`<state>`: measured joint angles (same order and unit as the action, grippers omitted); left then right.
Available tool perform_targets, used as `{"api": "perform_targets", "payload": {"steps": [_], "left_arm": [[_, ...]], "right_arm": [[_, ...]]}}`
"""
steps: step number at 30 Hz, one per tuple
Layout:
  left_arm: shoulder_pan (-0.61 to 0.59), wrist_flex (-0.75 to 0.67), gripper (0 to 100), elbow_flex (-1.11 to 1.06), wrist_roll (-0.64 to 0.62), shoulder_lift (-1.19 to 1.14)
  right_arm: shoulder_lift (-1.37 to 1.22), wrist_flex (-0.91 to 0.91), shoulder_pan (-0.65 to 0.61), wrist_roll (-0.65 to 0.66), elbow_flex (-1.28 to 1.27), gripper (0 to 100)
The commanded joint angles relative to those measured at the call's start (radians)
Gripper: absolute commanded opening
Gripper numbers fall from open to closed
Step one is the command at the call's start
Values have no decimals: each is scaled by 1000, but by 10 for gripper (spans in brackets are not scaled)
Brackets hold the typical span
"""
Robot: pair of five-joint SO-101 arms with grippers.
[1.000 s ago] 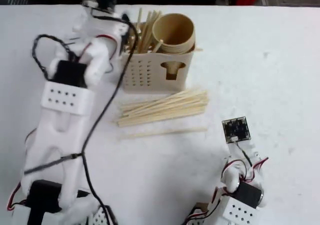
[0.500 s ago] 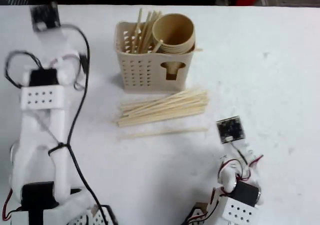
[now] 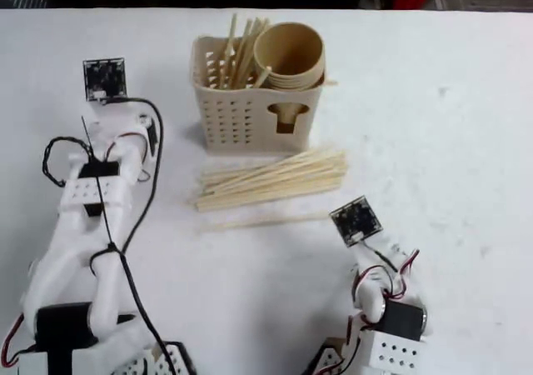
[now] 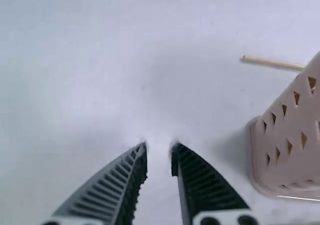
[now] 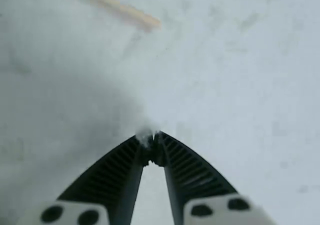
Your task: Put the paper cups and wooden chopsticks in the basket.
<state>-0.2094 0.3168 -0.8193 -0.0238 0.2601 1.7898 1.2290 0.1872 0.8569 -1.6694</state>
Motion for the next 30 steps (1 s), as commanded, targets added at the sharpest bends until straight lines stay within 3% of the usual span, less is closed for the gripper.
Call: {"api": "perform_targets", "payload": {"steps": [1,4,7,12,19,24,30], "left_arm": [[15,-26,95,5,11,35],[15,-26,95,5,11,35],[15,-28,95,5,11,35],[15,-26,96,3,11,35],[15,-29,95,-8,11,33],[15,-29,95,-9,12,33],[16,-29,97,-6,12,31]], "right_arm": [[10,-180,50,46,61,21],[4,-328,96,-71,130,103],[-21,-355,90,-189,224,226],[-272,-357,45,-298,446,176],[-923,-348,-36,-442,890,180],[-1276,-346,-151,-400,1022,177],[-1468,-139,-354,20,1019,181]]}}
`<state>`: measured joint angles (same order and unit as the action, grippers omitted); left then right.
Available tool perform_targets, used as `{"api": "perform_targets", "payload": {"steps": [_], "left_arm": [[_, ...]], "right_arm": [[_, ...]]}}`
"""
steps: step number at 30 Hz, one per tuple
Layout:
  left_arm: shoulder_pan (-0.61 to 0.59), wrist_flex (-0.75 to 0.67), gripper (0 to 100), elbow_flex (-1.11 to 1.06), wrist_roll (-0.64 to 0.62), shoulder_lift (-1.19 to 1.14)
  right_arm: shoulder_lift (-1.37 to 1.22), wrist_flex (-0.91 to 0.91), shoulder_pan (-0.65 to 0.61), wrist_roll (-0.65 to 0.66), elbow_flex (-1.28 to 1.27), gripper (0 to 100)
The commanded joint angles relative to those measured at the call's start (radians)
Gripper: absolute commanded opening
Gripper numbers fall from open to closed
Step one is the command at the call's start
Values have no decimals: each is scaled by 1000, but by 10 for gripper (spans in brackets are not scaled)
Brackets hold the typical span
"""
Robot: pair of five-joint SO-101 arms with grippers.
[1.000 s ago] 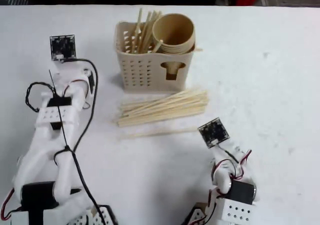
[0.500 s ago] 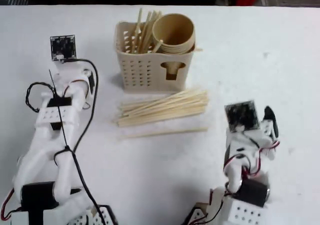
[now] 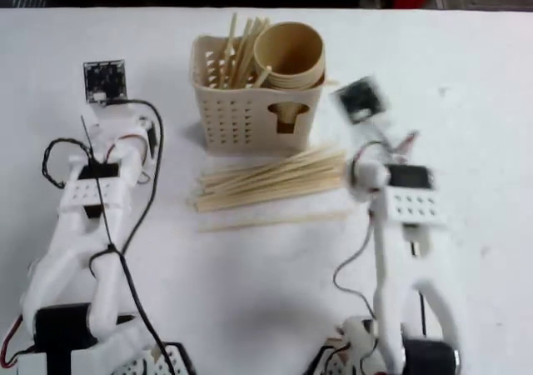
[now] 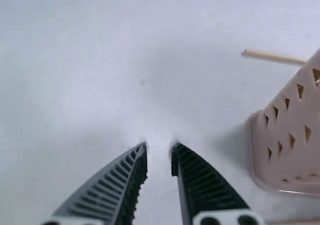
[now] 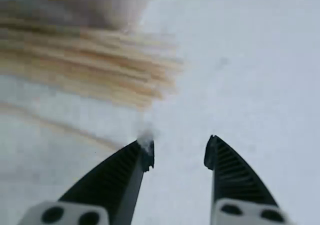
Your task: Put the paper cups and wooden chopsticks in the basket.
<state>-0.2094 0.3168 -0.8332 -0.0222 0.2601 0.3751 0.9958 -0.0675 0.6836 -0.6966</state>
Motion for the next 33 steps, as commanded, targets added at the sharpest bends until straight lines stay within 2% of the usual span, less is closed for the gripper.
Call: {"api": "perform_targets", "payload": {"steps": [1,8,17,22,33], "left_arm": [[16,-29,98,8,11,31],[16,-29,98,9,11,31],[16,-29,98,9,11,31],[16,-29,98,9,11,31],[16,-29,98,9,11,31]], "right_arm": [[-71,114,-133,227,46,182],[-171,139,-300,422,46,337],[-380,-18,-317,535,46,338],[-464,-102,-309,532,48,241],[-458,19,-334,525,46,33]]}}
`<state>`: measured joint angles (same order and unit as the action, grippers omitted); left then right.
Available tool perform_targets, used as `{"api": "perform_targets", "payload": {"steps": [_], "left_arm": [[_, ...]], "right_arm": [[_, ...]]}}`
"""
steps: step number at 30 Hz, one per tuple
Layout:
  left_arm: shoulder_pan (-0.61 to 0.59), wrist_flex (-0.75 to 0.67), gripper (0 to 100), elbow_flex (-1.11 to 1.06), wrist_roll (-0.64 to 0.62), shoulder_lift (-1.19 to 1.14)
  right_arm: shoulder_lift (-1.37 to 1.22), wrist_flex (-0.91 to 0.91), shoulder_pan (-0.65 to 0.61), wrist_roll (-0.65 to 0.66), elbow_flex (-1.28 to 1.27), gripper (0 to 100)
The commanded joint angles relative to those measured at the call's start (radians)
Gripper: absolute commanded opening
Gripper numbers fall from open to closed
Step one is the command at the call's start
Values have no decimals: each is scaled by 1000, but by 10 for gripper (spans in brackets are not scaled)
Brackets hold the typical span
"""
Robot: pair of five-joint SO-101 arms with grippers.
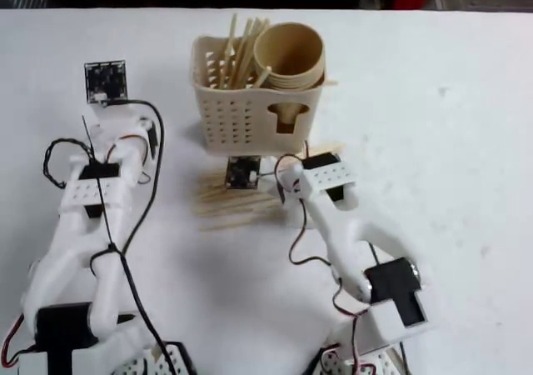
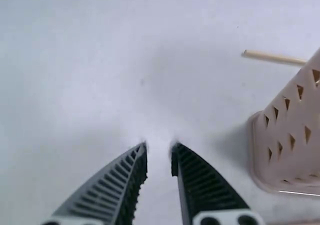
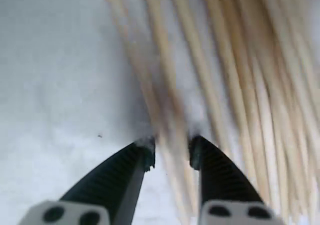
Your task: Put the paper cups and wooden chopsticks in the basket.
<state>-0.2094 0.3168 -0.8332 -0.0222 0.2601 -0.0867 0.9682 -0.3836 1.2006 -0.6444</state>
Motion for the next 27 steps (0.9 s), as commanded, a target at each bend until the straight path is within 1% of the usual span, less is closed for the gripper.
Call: {"api": "perform_targets", "payload": {"steps": [1,3,6,9,13,20,22,24,27], "left_arm": [[16,-29,98,9,11,31],[15,-29,98,9,11,31],[15,-29,98,9,11,31],[13,-29,98,9,11,31],[12,-29,98,9,11,33],[12,-29,98,9,11,33],[12,-29,98,9,11,33],[12,-29,98,9,11,33],[12,-29,97,9,11,33]], "right_arm": [[5,47,-18,-14,-6,13],[5,41,-18,-55,-6,22],[19,41,-19,-83,-6,16],[82,42,-12,-147,-6,16],[237,47,-19,-204,-48,16],[549,65,-8,-206,-166,16],[601,79,-19,-236,-183,19],[607,74,-70,-259,-196,42],[552,65,-180,-269,-193,146]]}}
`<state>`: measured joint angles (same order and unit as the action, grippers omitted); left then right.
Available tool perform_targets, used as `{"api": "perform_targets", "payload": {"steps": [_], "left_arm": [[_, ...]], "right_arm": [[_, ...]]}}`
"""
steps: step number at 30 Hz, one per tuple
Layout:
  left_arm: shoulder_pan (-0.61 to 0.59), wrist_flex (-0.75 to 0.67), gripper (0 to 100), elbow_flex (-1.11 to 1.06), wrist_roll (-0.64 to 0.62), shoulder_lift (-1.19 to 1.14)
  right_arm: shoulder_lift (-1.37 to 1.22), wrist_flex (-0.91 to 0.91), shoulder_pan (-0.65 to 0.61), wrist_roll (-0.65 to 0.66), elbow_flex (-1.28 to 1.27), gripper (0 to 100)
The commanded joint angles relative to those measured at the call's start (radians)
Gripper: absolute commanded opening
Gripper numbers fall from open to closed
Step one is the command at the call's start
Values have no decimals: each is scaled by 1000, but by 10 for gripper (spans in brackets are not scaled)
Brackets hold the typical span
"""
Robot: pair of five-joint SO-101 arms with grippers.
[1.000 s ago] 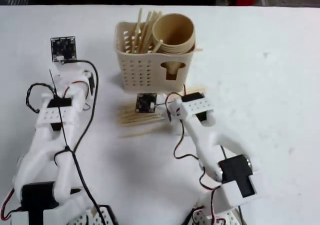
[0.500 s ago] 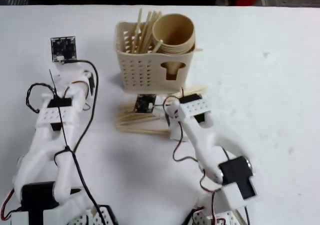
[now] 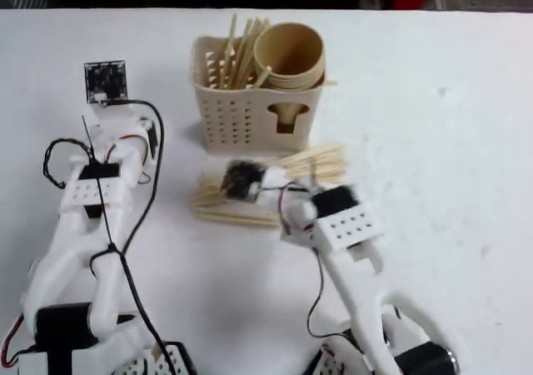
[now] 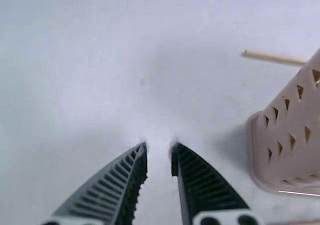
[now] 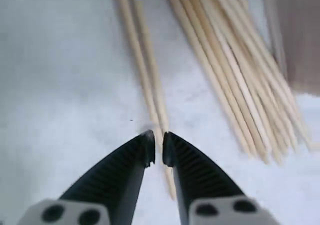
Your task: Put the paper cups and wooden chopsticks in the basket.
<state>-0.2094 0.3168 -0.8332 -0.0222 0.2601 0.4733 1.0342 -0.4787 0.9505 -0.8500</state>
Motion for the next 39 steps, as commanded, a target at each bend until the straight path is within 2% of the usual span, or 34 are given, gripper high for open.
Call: {"api": "perform_targets", "payload": {"steps": [1,4,11,20,25,33,35,39], "left_arm": [[12,-29,97,9,11,33],[10,-29,95,6,11,33],[10,-29,96,9,11,33],[10,-29,97,9,11,35],[10,-29,97,9,11,35],[10,-29,97,9,11,35],[10,-29,97,9,11,35],[10,-29,98,9,11,35]], "right_arm": [[-38,-22,-111,-18,17,180],[-143,-104,-125,-18,63,245],[-348,-283,-107,-9,86,183],[-472,-295,-105,15,89,156],[-458,-289,-108,23,91,11],[-424,-285,-105,-34,89,16],[-360,-245,-105,-49,84,16],[-160,-176,-93,-170,84,16]]}}
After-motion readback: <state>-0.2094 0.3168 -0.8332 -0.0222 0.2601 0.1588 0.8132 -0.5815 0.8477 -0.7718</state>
